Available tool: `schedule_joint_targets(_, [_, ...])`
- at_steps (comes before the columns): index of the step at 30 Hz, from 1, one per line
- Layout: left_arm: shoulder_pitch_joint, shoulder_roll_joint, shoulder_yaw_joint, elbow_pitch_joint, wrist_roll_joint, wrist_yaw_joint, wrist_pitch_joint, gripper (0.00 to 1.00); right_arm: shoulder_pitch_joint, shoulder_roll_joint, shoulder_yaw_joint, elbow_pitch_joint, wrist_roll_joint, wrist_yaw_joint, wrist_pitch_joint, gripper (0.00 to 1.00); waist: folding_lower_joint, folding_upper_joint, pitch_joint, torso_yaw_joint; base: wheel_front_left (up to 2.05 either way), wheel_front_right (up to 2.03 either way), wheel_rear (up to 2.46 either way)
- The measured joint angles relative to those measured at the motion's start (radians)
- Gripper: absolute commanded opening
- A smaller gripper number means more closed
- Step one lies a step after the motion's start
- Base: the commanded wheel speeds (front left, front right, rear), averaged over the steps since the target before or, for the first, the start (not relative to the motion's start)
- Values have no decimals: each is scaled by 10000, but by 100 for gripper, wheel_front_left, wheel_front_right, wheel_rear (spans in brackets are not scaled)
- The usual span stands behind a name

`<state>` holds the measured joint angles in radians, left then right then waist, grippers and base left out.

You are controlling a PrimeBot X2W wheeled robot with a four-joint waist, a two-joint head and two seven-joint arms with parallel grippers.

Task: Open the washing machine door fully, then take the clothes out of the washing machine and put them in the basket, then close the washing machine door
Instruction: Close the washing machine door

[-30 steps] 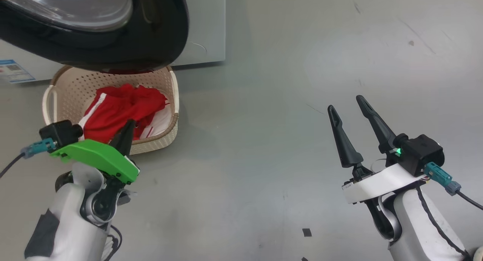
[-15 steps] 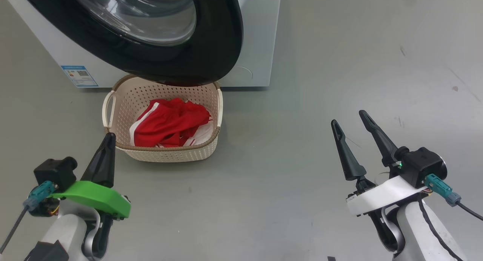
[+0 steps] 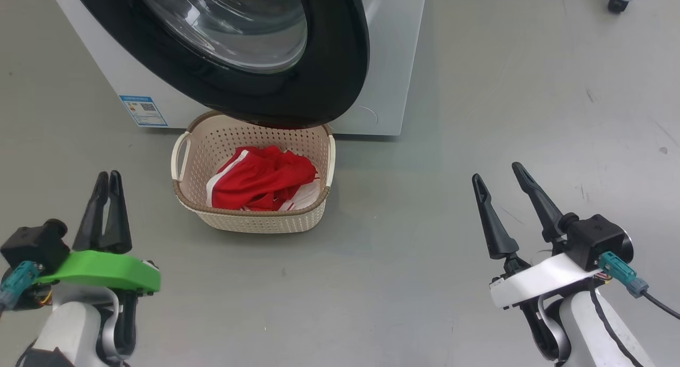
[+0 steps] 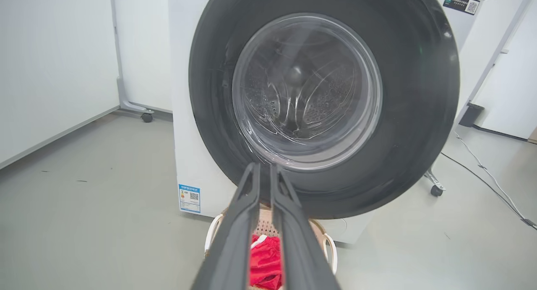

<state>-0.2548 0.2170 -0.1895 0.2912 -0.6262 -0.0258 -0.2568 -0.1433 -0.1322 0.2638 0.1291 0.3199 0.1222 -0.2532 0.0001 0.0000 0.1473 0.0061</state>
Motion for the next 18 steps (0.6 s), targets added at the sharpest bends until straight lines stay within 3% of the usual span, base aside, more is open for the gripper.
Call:
schedule_joint_targets(1, [32,-23,88,-140,86,19,0,100,32,15,12,2,0,0,0,100,0,0,-6,13,0,0,0])
schedule_joint_targets(18, [1060,-570,184,-1114,1302,-205,0,100,89,38,157,56,2,0,0,100,-1,0,-12,43,0,0,0])
